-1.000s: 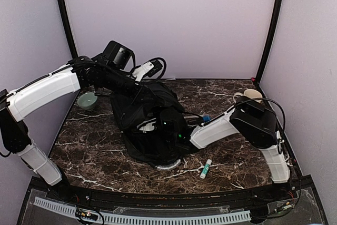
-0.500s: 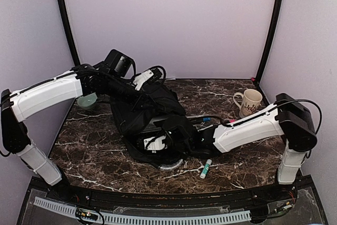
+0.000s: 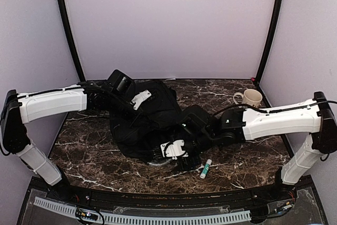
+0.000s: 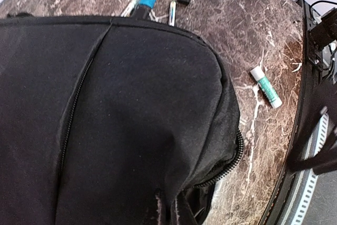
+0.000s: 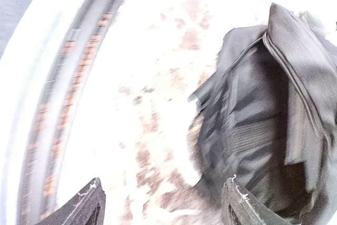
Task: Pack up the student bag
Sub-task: Place the largest pocket of the bag in the student bag, then grab the largest pocket of the student bag.
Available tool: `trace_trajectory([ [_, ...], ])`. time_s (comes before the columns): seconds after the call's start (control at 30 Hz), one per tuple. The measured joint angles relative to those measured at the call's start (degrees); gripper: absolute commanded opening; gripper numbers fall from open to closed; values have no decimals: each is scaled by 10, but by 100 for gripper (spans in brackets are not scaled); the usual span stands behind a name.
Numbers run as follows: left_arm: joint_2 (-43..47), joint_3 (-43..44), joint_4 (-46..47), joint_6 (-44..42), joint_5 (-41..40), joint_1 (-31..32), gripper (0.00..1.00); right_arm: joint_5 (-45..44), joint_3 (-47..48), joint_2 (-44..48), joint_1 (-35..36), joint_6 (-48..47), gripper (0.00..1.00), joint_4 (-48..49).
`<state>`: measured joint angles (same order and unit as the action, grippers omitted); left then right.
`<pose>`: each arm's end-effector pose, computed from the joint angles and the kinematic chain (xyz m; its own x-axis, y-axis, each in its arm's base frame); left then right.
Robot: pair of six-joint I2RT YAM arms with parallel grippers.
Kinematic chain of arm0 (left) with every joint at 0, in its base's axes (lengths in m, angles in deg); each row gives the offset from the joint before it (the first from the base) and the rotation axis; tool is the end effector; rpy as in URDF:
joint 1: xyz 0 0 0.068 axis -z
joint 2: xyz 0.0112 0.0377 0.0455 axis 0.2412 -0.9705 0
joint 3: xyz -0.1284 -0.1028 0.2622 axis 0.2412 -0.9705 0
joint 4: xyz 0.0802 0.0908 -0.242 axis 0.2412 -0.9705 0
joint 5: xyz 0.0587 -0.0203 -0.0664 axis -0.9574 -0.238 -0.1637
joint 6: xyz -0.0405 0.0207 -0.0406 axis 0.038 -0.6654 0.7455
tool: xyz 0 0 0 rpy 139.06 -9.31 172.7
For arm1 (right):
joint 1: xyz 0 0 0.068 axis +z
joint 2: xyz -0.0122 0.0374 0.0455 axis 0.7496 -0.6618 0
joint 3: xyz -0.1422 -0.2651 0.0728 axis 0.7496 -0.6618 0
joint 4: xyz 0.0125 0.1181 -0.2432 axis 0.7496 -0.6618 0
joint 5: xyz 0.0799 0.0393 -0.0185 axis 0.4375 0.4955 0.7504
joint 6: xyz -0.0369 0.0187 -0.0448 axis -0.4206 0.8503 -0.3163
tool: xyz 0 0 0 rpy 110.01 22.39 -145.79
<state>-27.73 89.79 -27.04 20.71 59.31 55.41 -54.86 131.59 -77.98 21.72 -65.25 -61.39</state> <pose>0.2546 -0.2440 0.3061 -0.4262 0.5428 -0.7237 0.8572 0.4980 -0.1313 0.1171 0.3420 0.2585 0.3684 -0.7295 -0.5763 -0.9229 -0.2123 -0.3211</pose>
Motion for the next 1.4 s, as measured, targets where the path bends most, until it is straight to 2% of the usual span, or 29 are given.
trace_trajectory([
  [0.07, 0, -19, 7, 5, 0, 0, 4, 47, 10, 21, -18, 14, 74, -49],
  [0.13, 0, -38, 15, 12, 3, 0, 23, 92, 39, 40, -52, 29, 74, -92],
  [0.3, 5, -66, 17, 44, -5, -2, 58, 156, 123, 62, -139, 60, 76, -116],
  [0.4, 51, -90, 12, 65, -34, 0, 71, 158, 160, 60, -158, 83, 76, -105],
  [0.47, 119, -112, 2, 79, -70, 0, 75, 155, 185, 45, -159, 99, 76, -96],
  [0.63, 259, -138, -26, 117, -173, 0, 75, 155, 246, -42, -160, 133, 75, -70],
  [0.73, 289, -157, -53, 138, -233, -3, 78, 156, 291, -123, -160, 153, 72, -61],
  [0.97, 281, -195, -93, 140, -303, -22, 81, 166, 366, -283, -184, 205, 62, -55],
  [1.13, 259, -201, -90, 106, -324, -39, 81, 190, 384, -356, -223, 255, 60, -61],
  [1.3, 246, -203, -78, 71, -299, -49, 77, 211, 452, -419, -254, 287, 60, -82],
  [1.4, 222, -203, -73, 58, -283, -50, 70, 222, 478, -439, -276, 301, 60, -78],
])
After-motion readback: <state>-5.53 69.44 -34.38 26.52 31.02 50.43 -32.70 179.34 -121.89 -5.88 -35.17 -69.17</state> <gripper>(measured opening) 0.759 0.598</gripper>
